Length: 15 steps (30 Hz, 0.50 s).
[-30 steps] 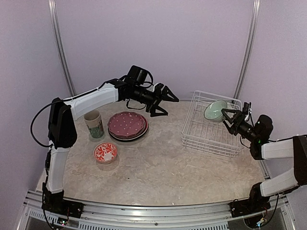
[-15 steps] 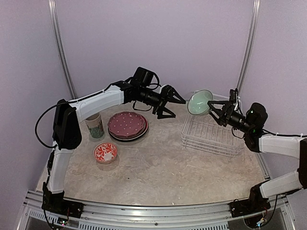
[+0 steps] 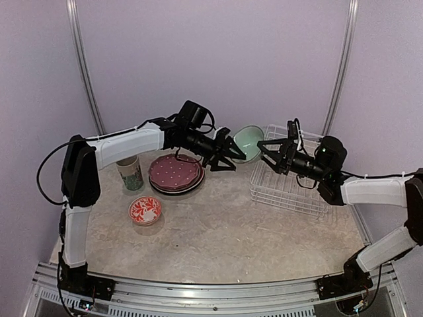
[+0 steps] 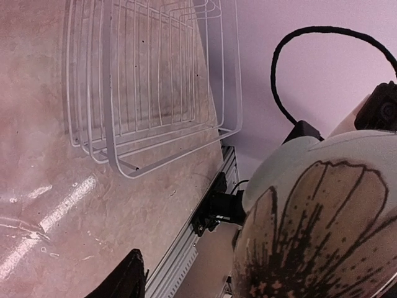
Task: Unload the mixed dishes from the dish rack
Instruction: Pass from the right arm to the left
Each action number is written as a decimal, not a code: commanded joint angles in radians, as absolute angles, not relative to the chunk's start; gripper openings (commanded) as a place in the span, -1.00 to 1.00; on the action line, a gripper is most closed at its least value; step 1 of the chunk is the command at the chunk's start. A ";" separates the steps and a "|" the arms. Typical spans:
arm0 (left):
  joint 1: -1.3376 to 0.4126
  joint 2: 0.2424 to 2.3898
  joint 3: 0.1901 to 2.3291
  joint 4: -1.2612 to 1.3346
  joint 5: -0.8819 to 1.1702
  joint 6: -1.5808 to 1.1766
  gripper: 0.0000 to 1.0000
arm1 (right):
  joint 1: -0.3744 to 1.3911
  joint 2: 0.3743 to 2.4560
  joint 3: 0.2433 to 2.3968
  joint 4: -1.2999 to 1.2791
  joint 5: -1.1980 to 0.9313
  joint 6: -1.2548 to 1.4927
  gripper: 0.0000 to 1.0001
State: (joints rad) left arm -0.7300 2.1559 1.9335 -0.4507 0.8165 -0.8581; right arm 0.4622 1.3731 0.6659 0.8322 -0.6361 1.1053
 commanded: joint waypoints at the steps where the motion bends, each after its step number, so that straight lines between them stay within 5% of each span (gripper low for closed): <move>1: -0.736 2.056 1.872 -0.455 0.753 -0.831 0.06 | 0.515 1.397 0.715 0.898 -0.582 1.084 0.00; 15: -0.734 1.868 1.630 -0.428 0.670 -0.817 -1.00 | 0.651 1.534 0.775 0.977 -0.525 1.106 -0.02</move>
State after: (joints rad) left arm -0.7128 1.9522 1.6871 -0.4511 0.6865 -0.8776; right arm 0.6029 1.4944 0.7097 0.8787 -0.5640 1.0859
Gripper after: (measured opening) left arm 0.074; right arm 0.743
